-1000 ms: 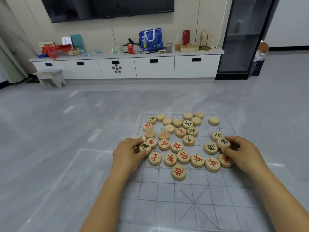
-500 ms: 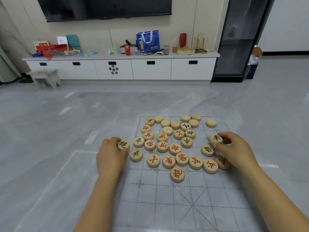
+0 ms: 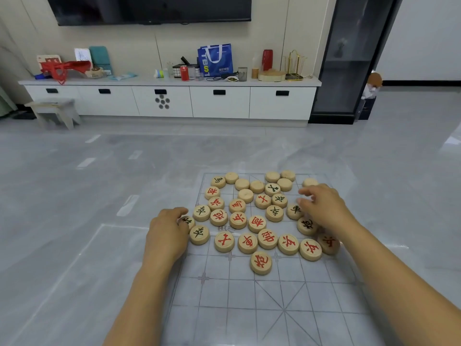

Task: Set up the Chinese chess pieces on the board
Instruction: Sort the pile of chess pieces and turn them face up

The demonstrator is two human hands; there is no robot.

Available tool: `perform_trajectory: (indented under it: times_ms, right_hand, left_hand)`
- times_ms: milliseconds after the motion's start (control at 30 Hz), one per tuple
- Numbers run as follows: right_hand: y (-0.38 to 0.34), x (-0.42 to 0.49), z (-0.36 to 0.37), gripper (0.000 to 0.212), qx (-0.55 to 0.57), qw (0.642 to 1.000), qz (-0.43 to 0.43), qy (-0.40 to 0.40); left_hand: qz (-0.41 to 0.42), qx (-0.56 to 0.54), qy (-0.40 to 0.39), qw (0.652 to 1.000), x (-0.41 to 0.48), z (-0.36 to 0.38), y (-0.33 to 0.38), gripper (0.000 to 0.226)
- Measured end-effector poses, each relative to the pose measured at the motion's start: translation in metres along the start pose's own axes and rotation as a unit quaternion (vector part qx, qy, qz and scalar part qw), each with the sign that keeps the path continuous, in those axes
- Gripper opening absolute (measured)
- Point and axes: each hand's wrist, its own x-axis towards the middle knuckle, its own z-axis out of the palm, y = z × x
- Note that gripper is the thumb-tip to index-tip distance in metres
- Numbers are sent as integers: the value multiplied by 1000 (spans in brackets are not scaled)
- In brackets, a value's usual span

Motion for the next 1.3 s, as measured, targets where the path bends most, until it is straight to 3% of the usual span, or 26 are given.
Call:
perform_trajectory:
  times_ms: [167,300,400,567,733,867,1133,1300]
  right_hand:
    - [-9,31,1,36,-34,995,-83,38]
    - [-22,48,15,35,-147,978,-144,-22]
    - [-29,55,17,35,-202,972,-119,-27]
    - [-26,56,11,29,-193,978,-72,-40]
    - [-14,36,-11,22,-32,998,-54,14]
    - [-3,22,-10,31,-128,988,-82,-36]
    - [-14,40,0,45,-184,978,-80,-63]
    - [-21,35,5,35,-114,992,-50,4]
  left_hand:
    - [4,1,-4,1000,0,1,2,35]
    - [11,-13,-4,1000,0,2,3,33]
    - [15,-17,-6,1000,-1,2,4,32]
    - [22,-21,-7,1000,-1,2,6,26]
    - [21,-30,-9,999,-1,0,8,21]
    - [29,-14,-18,999,-4,2,10,23]
    - [30,7,-34,999,-2,2,8,26]
    - [55,29,-52,997,-4,2,8,28]
